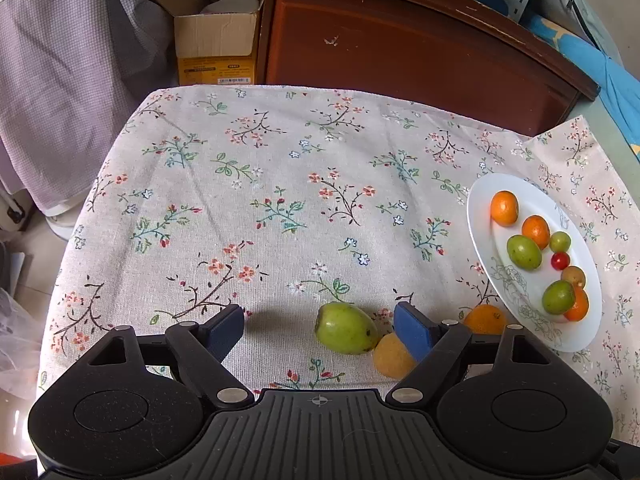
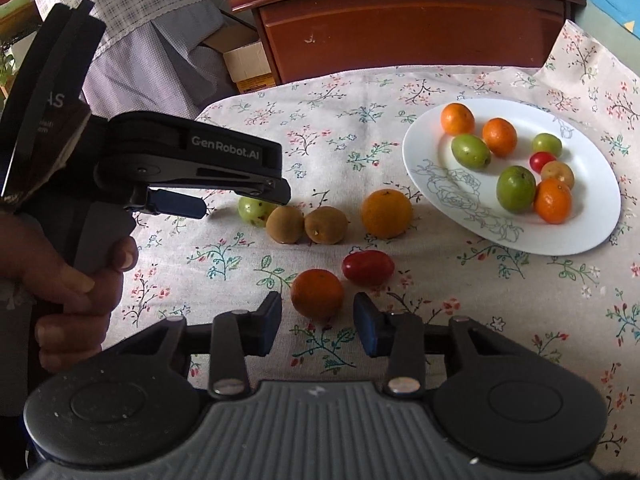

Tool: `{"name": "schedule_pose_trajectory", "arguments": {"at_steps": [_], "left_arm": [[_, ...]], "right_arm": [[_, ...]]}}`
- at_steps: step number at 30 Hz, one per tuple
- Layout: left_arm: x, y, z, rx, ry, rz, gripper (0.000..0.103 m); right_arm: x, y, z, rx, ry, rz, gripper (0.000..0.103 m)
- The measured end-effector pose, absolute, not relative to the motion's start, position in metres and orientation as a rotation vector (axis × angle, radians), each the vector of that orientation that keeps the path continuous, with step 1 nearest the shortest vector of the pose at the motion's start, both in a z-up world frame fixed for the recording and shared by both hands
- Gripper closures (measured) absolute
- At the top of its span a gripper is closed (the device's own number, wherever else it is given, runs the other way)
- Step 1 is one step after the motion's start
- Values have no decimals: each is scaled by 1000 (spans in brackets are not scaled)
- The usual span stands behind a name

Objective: Organize fruits
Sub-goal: 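Return both tools to the fruit cluster and grasp a green jujube with the left gripper, then grasp a mandarin with the right gripper while the left gripper lifts its green jujube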

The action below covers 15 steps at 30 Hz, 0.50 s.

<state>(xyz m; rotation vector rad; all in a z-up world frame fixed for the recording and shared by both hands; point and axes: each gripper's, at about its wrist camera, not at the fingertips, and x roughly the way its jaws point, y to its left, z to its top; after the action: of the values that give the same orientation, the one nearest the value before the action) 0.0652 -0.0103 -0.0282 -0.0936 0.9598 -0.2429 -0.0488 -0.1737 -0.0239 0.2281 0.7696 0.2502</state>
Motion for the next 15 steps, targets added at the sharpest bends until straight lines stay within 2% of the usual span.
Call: {"name": "schedule_pose_trajectory", "arguments": {"at_steps": [3, 5, 10, 15], "left_arm": [[63, -13, -30, -94, 954, -253, 36], [62, -15, -30, -87, 947, -267, 55], [61, -17, -29, -113, 947, -298, 70], [56, -20, -28, -85, 934, -301, 71]], "right_arm": [[-49, -173, -24, 223, 767, 252, 71], [-48, -173, -25, 221, 766, 249, 74], [-48, -172, -25, 225, 765, 248, 74], [-47, -173, -25, 231, 770, 251, 74]]}}
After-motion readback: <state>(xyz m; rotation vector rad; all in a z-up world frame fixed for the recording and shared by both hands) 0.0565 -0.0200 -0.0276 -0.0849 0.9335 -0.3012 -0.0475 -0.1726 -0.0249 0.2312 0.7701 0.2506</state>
